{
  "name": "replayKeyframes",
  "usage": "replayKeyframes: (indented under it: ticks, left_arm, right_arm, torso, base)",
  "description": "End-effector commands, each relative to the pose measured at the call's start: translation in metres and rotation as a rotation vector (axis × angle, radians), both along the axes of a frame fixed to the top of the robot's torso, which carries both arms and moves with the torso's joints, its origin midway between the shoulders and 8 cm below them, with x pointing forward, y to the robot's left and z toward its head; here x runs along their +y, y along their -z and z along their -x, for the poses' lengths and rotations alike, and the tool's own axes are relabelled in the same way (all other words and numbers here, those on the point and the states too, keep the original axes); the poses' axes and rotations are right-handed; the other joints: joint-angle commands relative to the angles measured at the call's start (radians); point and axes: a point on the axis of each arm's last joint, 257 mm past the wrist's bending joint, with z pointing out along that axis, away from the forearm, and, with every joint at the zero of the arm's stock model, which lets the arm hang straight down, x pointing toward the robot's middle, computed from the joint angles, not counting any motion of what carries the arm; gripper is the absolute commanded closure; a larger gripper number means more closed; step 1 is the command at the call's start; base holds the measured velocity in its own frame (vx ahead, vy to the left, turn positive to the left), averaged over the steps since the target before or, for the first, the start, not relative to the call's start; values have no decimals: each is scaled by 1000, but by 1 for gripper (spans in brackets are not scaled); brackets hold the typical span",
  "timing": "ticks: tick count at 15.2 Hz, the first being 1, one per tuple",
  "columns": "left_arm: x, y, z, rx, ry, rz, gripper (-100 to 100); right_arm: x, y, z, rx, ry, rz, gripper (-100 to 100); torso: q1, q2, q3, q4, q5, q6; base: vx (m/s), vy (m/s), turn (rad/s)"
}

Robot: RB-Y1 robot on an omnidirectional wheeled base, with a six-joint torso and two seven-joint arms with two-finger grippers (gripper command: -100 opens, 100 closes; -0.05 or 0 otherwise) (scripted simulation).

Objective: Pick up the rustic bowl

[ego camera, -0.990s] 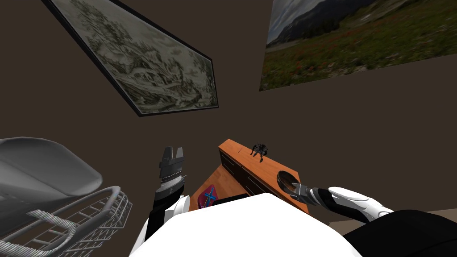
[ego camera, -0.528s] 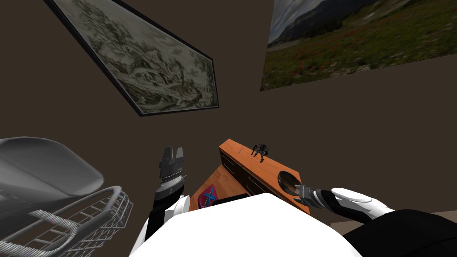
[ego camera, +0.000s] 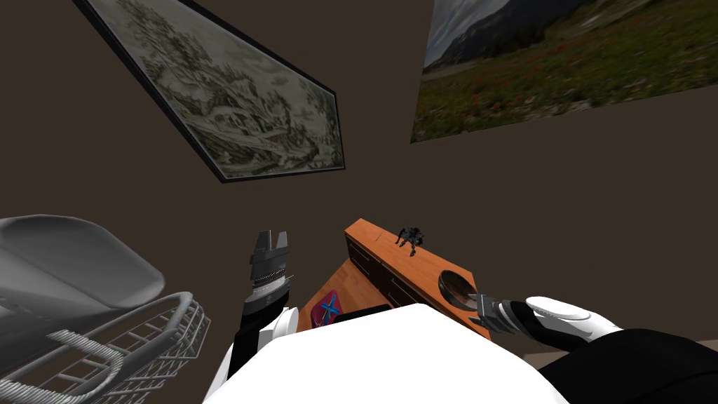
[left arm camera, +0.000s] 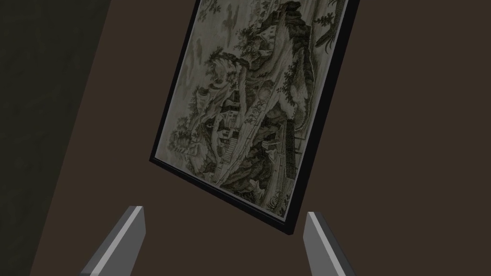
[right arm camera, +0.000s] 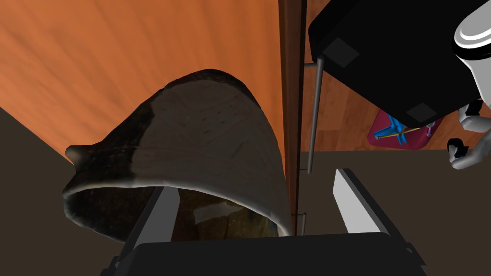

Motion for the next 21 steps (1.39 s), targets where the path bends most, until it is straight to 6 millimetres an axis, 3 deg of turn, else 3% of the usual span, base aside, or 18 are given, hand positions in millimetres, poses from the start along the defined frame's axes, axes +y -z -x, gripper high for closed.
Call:
replayKeyframes:
  ticks: [1,21]
  left_arm:
    - [0,0,0,0,0,0,0]
    - [0,0,0,0,0,0,0]
  right_arm:
    - [-2,0,2,4,-4,5,-100]
    - [-14,-2,19,45,-44,48,-100]
  torso:
    - [0,0,0,0,0,0]
    - [0,0,0,0,0,0]
  base:
    - [16,5,25]
    - [9,11,4]
